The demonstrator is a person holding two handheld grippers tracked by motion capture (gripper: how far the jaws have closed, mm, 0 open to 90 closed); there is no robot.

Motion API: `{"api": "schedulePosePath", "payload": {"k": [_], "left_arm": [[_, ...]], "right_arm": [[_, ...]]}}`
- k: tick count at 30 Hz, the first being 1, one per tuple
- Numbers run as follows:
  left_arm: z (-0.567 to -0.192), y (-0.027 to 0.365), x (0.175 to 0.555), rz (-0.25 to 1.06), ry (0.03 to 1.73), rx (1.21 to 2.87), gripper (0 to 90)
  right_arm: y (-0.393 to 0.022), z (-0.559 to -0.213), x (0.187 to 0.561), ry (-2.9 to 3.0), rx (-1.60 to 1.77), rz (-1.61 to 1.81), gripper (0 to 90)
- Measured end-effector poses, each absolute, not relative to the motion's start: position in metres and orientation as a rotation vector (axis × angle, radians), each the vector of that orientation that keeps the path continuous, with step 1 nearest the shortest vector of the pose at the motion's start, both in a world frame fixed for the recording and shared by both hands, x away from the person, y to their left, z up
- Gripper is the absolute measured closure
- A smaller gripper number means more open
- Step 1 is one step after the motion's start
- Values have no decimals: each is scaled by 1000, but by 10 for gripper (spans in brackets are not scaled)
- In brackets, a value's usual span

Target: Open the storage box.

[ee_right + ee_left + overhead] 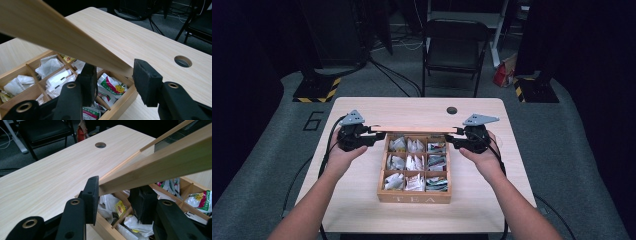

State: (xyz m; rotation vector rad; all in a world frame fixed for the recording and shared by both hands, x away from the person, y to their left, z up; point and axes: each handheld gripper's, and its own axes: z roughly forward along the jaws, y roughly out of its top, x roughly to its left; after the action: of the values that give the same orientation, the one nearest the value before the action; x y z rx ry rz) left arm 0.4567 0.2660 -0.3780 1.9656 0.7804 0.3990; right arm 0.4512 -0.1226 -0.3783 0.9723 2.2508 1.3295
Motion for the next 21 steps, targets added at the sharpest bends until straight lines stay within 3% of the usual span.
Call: {"api": "schedulePosePath", "payload": {"k": [21], "left_arm": [[-374,266,466,395,795,1941,602]], "right_arm": [[-120,-391,473,2257,1001,1302,560]]}}
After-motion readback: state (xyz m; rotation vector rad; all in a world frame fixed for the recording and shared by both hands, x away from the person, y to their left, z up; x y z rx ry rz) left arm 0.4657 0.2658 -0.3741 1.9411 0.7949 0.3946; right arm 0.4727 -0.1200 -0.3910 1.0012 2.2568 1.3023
